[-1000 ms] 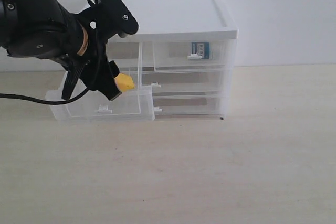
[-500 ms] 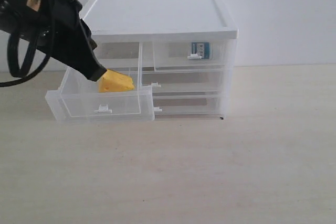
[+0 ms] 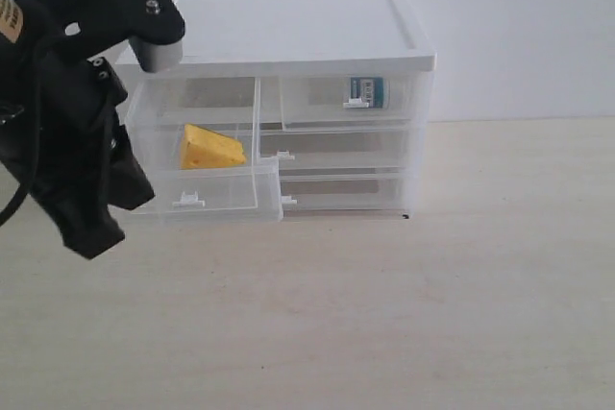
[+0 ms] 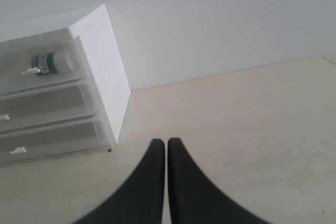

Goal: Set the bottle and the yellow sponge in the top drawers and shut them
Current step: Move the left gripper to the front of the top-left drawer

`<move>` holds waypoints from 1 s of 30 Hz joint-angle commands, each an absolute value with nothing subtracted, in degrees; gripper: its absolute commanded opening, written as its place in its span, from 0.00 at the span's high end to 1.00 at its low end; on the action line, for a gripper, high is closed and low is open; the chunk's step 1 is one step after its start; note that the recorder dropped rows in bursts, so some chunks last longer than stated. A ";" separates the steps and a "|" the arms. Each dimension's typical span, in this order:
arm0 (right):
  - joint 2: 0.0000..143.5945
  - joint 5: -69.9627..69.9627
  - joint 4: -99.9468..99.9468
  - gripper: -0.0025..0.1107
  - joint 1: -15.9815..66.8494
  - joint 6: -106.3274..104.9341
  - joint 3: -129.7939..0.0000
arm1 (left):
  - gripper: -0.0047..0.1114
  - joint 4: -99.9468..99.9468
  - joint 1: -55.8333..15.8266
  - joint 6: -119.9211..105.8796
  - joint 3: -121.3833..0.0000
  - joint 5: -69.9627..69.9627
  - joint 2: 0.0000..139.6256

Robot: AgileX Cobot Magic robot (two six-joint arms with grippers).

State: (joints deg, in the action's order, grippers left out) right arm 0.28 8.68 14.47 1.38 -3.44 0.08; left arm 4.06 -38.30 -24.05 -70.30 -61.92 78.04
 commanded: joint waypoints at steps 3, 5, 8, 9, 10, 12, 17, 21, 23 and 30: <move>0.00 8.36 14.43 0.98 1.16 -3.72 0.00 | 0.92 0.83 -39.04 -32.43 -69.73 -67.88 79.26; 0.00 8.36 14.43 0.98 1.16 -3.72 0.00 | 0.92 1.19 -39.75 -33.64 -68.33 -67.21 79.87; 0.00 8.36 14.43 0.98 1.16 -3.72 0.00 | 0.92 4.21 -40.90 -34.47 -65.85 -64.05 81.50; 0.00 8.36 14.43 0.98 1.16 -3.72 0.00 | 0.92 5.93 -41.21 -34.06 -65.59 -63.39 82.06; 0.00 8.36 14.43 0.98 1.16 -3.72 0.00 | 0.92 8.79 -41.21 -31.82 -65.03 -62.02 83.11; 0.00 8.36 14.43 0.98 1.16 -3.72 0.00 | 0.92 12.07 -41.21 -29.79 -64.70 -59.47 84.27; 0.00 8.36 14.43 0.98 1.16 -3.72 0.00 | 0.92 16.69 -41.21 -26.12 -64.70 -55.37 85.78; 0.00 8.36 14.43 0.98 1.16 -3.72 0.00 | 0.92 22.96 -41.21 -21.80 -64.70 -54.76 87.37; 0.00 8.36 14.43 0.98 1.16 -3.72 0.00 | 0.92 24.96 -41.21 -20.60 -64.70 -52.98 88.46; 0.00 8.36 14.43 0.98 1.16 -3.72 0.00 | 0.92 32.40 -41.21 -14.54 -64.70 -48.83 90.74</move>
State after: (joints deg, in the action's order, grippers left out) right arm 0.28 8.68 14.47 1.38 -3.44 0.08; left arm 29.46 -40.84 -17.48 -64.89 -49.94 89.89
